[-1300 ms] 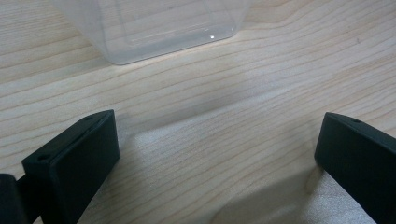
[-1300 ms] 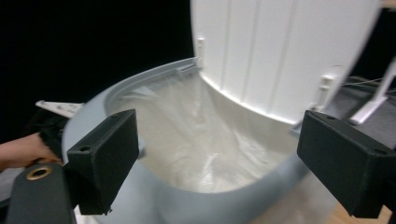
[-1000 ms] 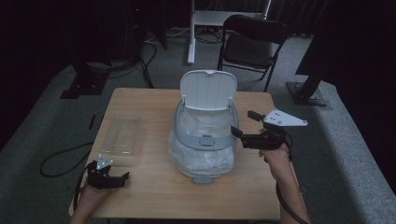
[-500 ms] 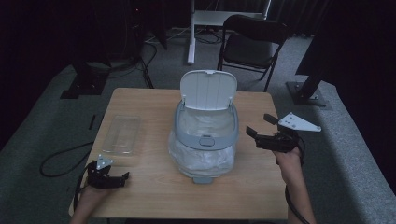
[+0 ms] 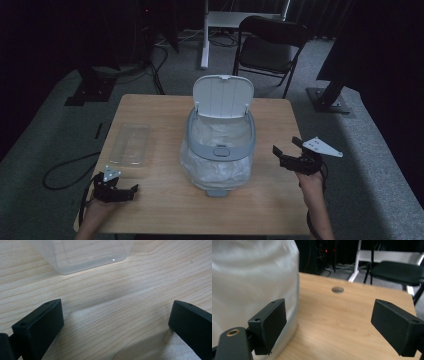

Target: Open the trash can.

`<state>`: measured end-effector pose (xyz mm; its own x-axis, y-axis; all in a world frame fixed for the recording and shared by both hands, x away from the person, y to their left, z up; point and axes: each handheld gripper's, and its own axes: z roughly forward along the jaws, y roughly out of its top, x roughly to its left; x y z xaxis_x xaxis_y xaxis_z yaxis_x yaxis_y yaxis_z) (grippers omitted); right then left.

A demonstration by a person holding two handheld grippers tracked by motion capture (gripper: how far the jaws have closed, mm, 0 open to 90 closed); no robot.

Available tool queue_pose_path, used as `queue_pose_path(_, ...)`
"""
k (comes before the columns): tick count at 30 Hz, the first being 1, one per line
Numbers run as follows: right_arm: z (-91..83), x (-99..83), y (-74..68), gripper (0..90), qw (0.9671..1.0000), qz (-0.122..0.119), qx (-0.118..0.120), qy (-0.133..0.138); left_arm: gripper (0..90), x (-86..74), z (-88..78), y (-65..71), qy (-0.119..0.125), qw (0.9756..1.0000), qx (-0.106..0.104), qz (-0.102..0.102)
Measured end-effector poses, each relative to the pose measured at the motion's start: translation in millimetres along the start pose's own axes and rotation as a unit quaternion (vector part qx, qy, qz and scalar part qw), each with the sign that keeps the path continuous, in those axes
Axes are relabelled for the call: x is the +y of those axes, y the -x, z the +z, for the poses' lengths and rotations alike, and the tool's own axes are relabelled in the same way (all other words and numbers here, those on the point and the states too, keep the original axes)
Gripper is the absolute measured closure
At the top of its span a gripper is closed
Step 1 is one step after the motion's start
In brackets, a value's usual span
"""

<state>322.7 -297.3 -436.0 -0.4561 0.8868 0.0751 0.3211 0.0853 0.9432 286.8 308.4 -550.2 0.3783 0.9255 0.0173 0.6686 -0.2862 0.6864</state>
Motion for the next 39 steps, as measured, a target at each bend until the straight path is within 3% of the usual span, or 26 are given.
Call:
queue_pose_path(10,10.1,-39.1,17.8,12.4,0.9985,0.02,-0.033,-0.039,0.6,-0.1,0.0,-0.2,0.0,1.0,-0.001,0.001)
queue_pose_path(19,17.2,-65.8,29.7,12.4,0.9945,0.028,-0.077,-0.066,0.6,-0.1,-0.2,-0.4,-0.001,1.0,-0.001,0.002)
queue_pose_path(23,19.3,-75.1,31.7,12.4,0.9915,0.043,-0.097,-0.075,0.5,-0.1,-0.1,-0.3,-0.001,1.0,-0.001,0.002)
queue_pose_path(29,22.7,-89.1,31.2,12.4,0.9845,0.034,-0.136,-0.105,0.6,-0.1,-0.1,-0.3,-0.001,1.0,-0.001,0.002)
queue_pose_path(32,24.0,-95.4,33.0,12.4,0.983,0.043,-0.135,-0.117,0.6,-0.2,-0.2,-0.2,0.0,1.0,0.0,0.002)
queue_pose_path(37,26.4,-105.9,31.3,12.4,0.9776,0.031,-0.15,-0.144,0.6,-1.4,-1.7,-1.0,-0.002,1.0,-0.002,0.003)
queue_pose_path(39,26.6,-107.1,31.6,12.4,0.977,0.032,-0.152,-0.146,0.6,-1.1,-2.5,-1.4,-0.006,1.0,0.001,0.0)
